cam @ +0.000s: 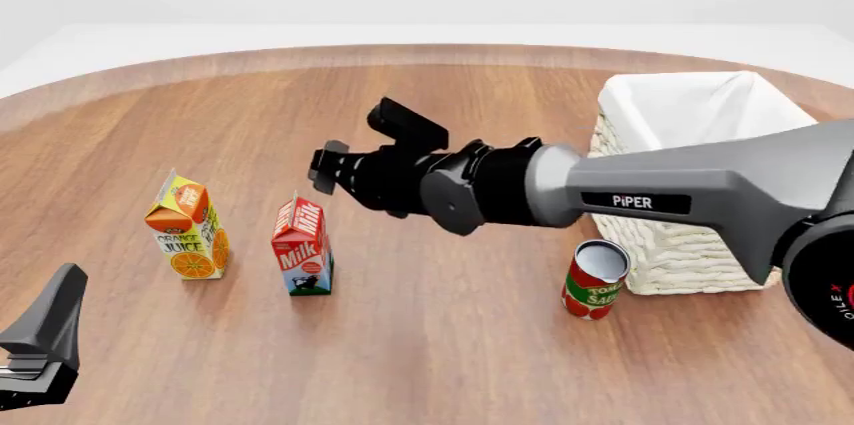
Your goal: Pick the milk and place it in the basket.
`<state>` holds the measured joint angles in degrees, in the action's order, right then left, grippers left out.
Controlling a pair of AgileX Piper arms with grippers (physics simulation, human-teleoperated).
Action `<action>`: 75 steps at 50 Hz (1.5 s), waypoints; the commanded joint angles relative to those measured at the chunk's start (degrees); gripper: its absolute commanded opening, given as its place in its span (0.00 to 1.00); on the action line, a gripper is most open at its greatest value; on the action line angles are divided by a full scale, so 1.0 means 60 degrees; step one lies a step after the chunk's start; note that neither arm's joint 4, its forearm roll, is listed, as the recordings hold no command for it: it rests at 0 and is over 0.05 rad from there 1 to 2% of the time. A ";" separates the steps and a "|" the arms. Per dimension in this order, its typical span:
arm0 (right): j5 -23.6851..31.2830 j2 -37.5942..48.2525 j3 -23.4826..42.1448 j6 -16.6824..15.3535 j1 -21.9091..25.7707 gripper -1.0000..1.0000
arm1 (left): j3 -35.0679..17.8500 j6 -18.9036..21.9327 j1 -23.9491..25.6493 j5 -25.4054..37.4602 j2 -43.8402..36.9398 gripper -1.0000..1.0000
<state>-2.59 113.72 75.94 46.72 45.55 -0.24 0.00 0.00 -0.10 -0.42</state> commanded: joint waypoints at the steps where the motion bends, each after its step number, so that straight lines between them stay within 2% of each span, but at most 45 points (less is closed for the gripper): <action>1: -0.0221 0.0355 0.0021 0.0300 0.0184 1.00 | 0.0000 0.0000 0.0000 0.0000 0.0000 1.00; 8: -0.0493 0.0430 -0.0157 0.0574 0.0422 1.00 | 0.0000 0.0000 0.0000 0.0000 0.0000 1.00; 41: -0.0163 0.0993 0.0581 0.0505 0.0506 1.00 | 0.0000 0.0000 0.0000 0.0000 0.0000 1.00; 75: -0.0578 0.1535 0.0541 0.0933 0.0796 1.00 | 0.0000 0.0000 0.0000 0.0000 0.0000 1.00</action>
<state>-5.10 122.00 79.39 51.47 49.73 -0.24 0.00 0.00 -0.10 -0.42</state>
